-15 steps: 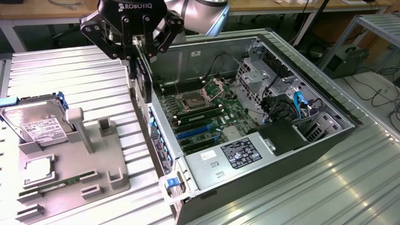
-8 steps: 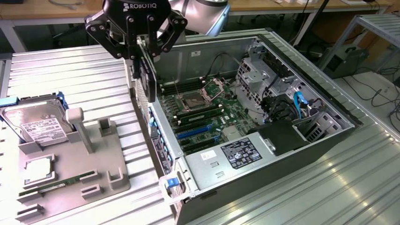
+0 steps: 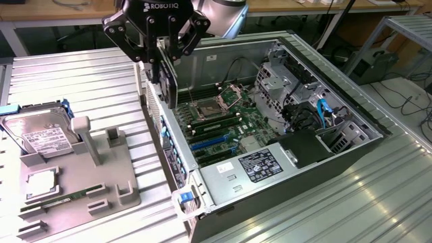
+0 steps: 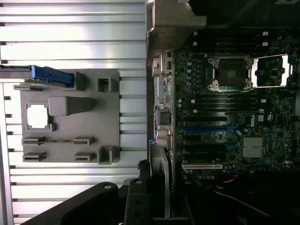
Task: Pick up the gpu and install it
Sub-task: 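Pick up the gpu and move the gpu toward the slot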
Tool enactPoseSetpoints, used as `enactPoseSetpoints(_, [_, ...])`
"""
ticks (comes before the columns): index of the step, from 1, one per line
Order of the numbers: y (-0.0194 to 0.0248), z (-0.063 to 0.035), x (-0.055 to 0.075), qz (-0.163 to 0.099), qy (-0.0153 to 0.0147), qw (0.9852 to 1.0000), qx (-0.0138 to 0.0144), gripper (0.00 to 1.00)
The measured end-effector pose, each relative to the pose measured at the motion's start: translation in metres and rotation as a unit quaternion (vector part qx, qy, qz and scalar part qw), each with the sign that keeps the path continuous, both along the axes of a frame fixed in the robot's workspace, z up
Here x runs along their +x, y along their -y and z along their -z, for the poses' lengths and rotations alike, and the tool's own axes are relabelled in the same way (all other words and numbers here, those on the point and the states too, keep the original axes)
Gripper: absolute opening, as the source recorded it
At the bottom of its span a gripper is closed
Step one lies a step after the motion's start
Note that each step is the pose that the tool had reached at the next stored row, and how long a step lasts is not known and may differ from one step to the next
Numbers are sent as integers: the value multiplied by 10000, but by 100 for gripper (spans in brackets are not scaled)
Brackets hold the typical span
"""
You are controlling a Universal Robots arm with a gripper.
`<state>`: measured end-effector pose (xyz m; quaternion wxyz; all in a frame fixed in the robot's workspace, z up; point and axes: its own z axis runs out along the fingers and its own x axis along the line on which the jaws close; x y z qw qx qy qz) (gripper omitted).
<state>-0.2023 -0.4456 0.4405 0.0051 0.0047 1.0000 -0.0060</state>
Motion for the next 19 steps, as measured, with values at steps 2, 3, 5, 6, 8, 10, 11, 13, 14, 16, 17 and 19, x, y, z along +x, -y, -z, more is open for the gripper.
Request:
enactPoseSetpoints(2, [0, 0, 23, 0, 0, 10000, 0, 28])
enactPoseSetpoints(3, [0, 0, 35, 0, 0, 10000, 0, 28])
enactPoseSetpoints(5, [0, 0, 59, 0, 0, 10000, 0, 28])
enactPoseSetpoints(6, [0, 0, 70, 0, 0, 10000, 0, 28])
enactPoseSetpoints(8, [0, 0, 95, 0, 0, 10000, 0, 28])
enactPoseSetpoints(10, [0, 0, 120, 0, 0, 10000, 0, 28])
enactPoseSetpoints(11, [0, 0, 135, 0, 0, 10000, 0, 28])
enactPoseSetpoints(13, [0, 0, 164, -1, 0, 10000, 0, 28])
enactPoseSetpoints(14, [0, 0, 178, -1, 0, 10000, 0, 28])
enactPoseSetpoints(16, [0, 0, 239, -1, 0, 10000, 0, 28])
enactPoseSetpoints(17, [0, 0, 251, -1, 0, 10000, 0, 28])
enactPoseSetpoints(19, [0, 0, 272, -1, 0, 10000, 0, 28])
